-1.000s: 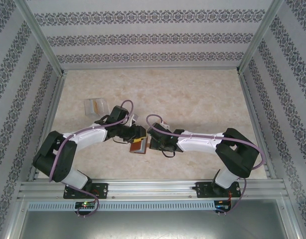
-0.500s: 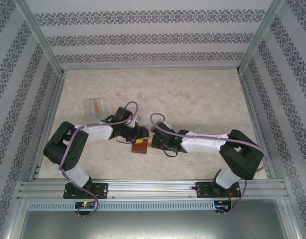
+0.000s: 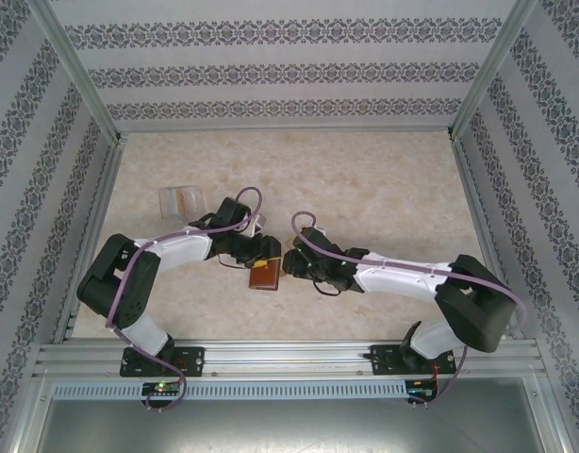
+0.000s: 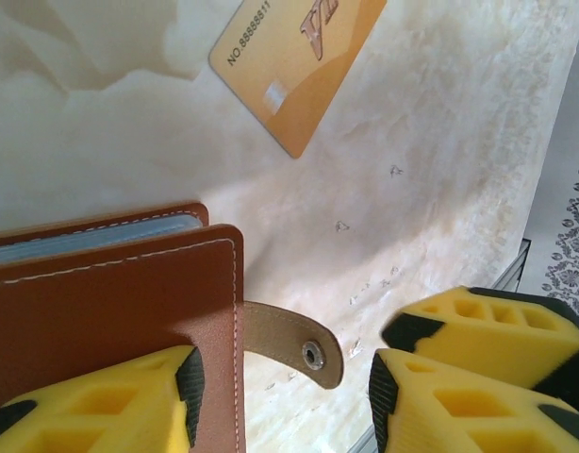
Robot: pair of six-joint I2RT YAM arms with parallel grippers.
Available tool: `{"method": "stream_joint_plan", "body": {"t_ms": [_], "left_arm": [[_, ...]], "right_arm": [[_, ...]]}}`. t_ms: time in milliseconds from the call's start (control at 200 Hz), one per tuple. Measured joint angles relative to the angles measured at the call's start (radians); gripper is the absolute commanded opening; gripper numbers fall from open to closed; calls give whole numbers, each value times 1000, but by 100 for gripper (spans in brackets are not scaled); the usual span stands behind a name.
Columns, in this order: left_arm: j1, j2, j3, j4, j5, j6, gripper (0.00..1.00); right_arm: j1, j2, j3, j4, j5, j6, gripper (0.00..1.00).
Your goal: Put the credit cards into the card holder
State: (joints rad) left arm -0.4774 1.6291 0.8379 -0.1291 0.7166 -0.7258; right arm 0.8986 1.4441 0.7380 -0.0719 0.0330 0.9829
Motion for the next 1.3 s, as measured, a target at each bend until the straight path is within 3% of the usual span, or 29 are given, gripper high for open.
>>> {"method": "stream_joint_plan", "body": {"t_ms": [215, 355, 824, 1024, 1244, 1304], "left_arm": [[-15, -12, 21, -69, -45, 19, 52], [-50, -18, 35, -85, -74, 19, 45], [-129, 0, 72, -140, -162, 12, 27], [-132, 20, 106, -167, -179, 20, 15], [-132, 60, 134, -197, -179, 37, 13], [-132, 67, 137, -198, -179, 40, 8]], "right_arm": [[-7, -158, -46, -6, 49, -55, 42], [-39, -208, -61, -13, 83, -74, 42], [-87, -208, -95, -21, 86, -74, 41], [-92, -208, -100, -20, 81, -74, 40], [-103, -185, -100, -20, 60, -74, 41], [-105, -172, -100, -20, 48, -74, 41]]}}
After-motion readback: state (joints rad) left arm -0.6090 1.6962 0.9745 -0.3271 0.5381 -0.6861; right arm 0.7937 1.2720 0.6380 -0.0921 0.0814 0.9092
